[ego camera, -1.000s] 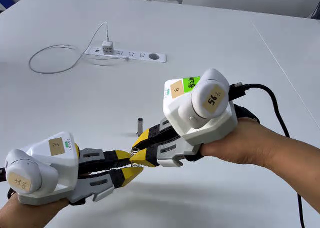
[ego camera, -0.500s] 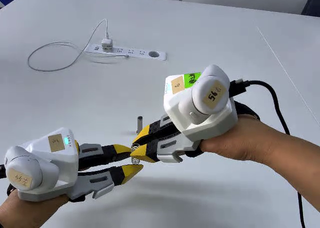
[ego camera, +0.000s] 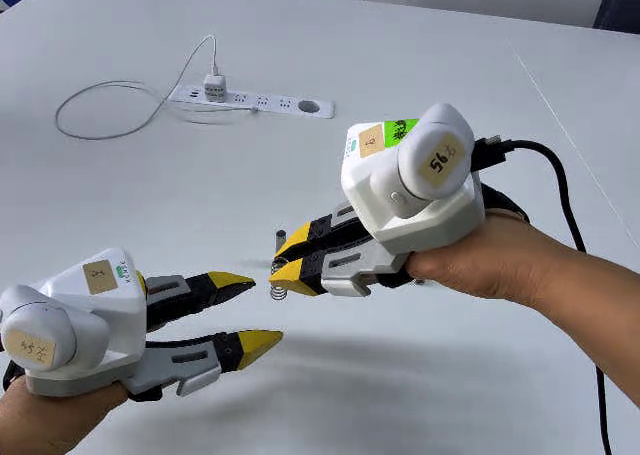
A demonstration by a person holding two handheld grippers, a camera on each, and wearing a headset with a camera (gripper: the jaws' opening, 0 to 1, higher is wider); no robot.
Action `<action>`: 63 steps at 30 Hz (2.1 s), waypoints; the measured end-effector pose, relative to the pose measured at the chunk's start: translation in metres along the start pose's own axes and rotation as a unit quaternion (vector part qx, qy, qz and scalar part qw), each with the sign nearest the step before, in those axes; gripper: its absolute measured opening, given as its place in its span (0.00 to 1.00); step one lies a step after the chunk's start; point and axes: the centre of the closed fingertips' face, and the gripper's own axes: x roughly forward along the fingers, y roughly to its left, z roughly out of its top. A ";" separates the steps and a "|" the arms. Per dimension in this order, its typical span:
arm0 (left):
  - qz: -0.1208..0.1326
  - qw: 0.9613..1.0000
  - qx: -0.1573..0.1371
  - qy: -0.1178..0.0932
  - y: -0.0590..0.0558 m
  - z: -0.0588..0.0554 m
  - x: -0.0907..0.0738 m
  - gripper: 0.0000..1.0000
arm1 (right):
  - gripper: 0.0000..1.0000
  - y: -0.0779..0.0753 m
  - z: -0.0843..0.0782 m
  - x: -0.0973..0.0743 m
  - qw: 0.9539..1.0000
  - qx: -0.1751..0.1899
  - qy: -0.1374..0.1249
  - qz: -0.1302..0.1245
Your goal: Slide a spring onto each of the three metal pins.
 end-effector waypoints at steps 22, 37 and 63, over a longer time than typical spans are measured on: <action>0.020 1.000 -0.014 0.001 0.005 -0.002 -0.004 0.50 | 0.11 -0.062 0.005 0.003 0.994 0.035 -0.032 -0.096; 0.024 1.000 -0.018 0.002 0.010 -0.004 -0.006 0.50 | 0.12 -0.088 -0.010 0.024 0.990 0.073 -0.026 -0.117; 0.022 0.999 -0.025 0.002 0.012 -0.009 -0.004 0.48 | 0.11 -0.089 -0.019 0.035 0.989 0.099 -0.017 -0.111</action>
